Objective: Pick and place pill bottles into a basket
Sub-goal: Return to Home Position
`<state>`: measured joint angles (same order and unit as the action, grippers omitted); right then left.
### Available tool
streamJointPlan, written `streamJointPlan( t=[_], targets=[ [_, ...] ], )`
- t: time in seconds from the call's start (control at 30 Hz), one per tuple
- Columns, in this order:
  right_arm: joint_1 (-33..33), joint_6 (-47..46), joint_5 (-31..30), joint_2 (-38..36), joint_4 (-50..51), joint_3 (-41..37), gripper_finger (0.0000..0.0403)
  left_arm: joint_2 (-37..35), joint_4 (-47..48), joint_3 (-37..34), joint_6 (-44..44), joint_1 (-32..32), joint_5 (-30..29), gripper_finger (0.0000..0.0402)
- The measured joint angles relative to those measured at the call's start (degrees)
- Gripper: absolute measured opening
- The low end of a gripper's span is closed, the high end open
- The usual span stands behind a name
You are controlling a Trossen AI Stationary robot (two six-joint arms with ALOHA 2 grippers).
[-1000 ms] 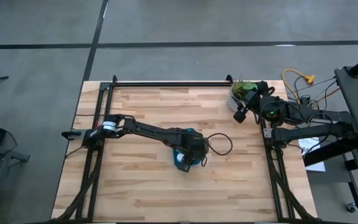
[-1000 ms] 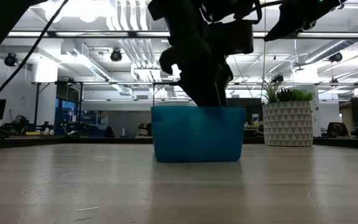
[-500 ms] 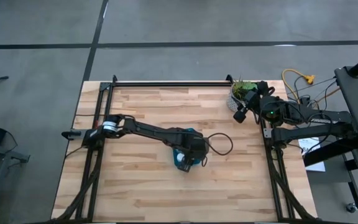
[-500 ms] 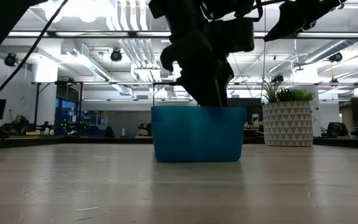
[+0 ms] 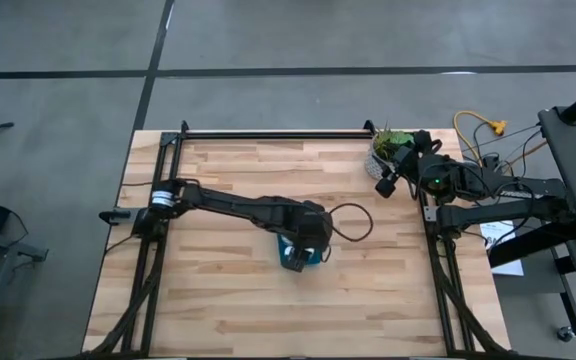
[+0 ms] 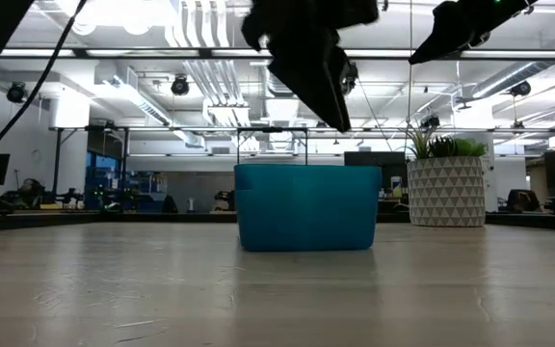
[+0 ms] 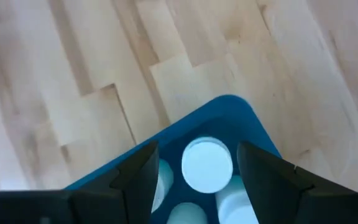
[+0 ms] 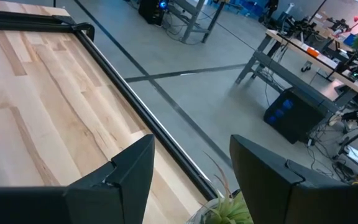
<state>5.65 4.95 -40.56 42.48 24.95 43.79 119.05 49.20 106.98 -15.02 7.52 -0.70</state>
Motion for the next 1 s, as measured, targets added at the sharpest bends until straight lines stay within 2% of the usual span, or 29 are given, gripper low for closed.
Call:
streamJointPlan(
  t=[0.23, 0.47, 0.6, 0.77, 0.87, 1.0],
  targets=[
    [0.04, -0.10, 0.04, -0.02, -0.29, 0.00, 0.0203, -6.97, 1.70, -1.02, 1.17, 0.01, -1.94, 0.0194],
    [0.04, -0.28, 0.46, -0.02, -0.31, 0.00, 0.0203, -14.79, 2.78, -2.92, 1.37, 0.03, -6.11, 0.0156],
    [0.00, -0.26, 1.99, -0.02, -0.47, 0.00, 0.0203, -19.93, -0.02, -6.77, 1.34, -0.01, -6.89, 0.0134],
    [-0.01, 1.03, 10.53, -0.02, -3.93, 0.00, 0.0203, -27.50, -7.09, -16.59, 1.67, -0.03, -11.12, 0.0113],
    [0.00, 1.71, 18.86, 0.02, -6.09, -0.09, 0.0203, -33.38, -12.13, -24.45, 4.47, -0.03, -16.30, 0.0099],
    [0.00, 3.39, 29.18, -0.11, -13.32, -1.94, 0.0203, -42.18, -22.66, -36.84, 5.63, -0.05, -17.52, 0.0082]
  ],
)
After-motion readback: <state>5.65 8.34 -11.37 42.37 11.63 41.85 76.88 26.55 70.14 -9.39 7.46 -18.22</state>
